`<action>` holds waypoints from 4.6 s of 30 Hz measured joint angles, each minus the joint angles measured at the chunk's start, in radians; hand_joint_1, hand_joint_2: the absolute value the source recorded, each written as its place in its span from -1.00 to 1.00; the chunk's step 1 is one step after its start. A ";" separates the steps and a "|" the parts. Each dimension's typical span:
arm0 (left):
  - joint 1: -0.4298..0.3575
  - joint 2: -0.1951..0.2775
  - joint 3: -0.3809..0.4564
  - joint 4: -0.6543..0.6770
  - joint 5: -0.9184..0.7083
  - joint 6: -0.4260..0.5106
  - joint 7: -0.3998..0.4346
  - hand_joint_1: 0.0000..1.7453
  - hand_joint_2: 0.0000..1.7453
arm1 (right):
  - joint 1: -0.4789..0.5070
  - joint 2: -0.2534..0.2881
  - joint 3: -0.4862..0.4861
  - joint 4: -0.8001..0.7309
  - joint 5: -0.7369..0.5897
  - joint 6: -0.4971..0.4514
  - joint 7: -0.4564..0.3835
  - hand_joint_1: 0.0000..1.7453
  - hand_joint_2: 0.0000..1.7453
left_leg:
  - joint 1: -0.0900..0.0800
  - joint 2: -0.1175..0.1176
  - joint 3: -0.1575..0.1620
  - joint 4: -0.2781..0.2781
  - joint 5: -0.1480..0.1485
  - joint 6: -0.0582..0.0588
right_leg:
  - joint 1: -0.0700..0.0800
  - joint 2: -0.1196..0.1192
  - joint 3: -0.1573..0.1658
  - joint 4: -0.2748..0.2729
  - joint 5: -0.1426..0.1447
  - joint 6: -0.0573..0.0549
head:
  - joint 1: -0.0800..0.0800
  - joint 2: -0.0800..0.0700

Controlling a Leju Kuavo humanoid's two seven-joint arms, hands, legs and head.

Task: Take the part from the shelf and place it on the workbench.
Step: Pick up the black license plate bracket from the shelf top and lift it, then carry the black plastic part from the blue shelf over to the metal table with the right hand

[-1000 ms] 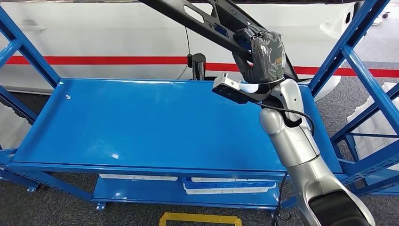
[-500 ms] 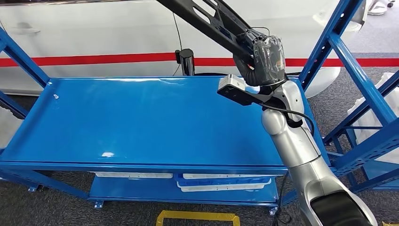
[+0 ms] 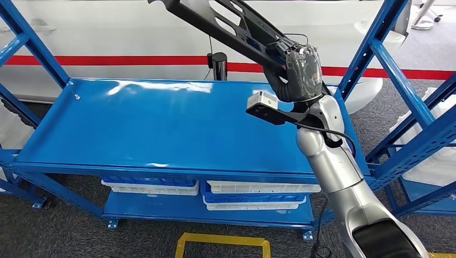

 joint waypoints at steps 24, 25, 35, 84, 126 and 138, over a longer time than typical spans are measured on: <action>-0.003 0.008 0.013 0.000 -0.006 0.002 0.003 -1.00 1.00 | 0.008 0.057 0.011 0.026 -0.005 -0.021 -0.018 1.00 1.00 | 0.022 -0.009 -0.045 0.103 -0.014 -0.055 | -0.005 -0.001 0.080 -0.042 -0.019 -0.021 | -0.003 0.000; -0.004 0.008 0.014 0.000 -0.006 0.002 0.003 -1.00 1.00 | 0.007 0.058 0.011 0.026 -0.005 -0.022 -0.018 1.00 1.00 | 0.019 -0.011 -0.012 0.053 -0.018 -0.050 | -0.004 -0.001 0.077 -0.042 -0.012 -0.013 | -0.002 0.000; -0.008 0.008 0.023 0.000 -0.004 0.009 0.004 -1.00 1.00 | 0.009 0.062 0.001 0.026 -0.033 -0.021 -0.028 1.00 1.00 | 0.003 -0.001 -0.091 -0.010 0.083 0.000 | -0.002 -0.003 -0.006 0.223 -0.165 -0.002 | 0.002 0.000; -0.010 0.011 0.041 0.000 -0.073 0.040 0.030 -1.00 1.00 | 0.307 0.073 -0.120 -0.117 -0.172 0.008 -0.092 1.00 1.00 | 0.038 -0.007 -0.125 0.190 0.020 -0.082 | -0.007 -0.007 0.146 -0.076 -0.048 -0.020 | -0.004 0.000; 0.059 0.039 0.166 0.000 0.033 0.041 -0.054 -1.00 1.00 | -0.093 0.199 -0.029 0.244 -0.287 0.044 -0.168 1.00 1.00 | 0.019 -0.001 -0.093 -0.001 0.086 -0.011 | 0.003 -0.006 -0.004 0.208 -0.163 -0.005 | 0.009 0.000; 0.064 0.037 0.170 0.000 0.031 0.031 -0.054 -1.00 1.00 | -0.093 0.207 -0.024 0.269 -0.287 0.031 -0.172 1.00 1.00 | 0.029 -0.002 -0.211 0.052 0.109 -0.072 | -0.002 -0.005 0.213 -0.078 -0.107 -0.043 | 0.005 0.000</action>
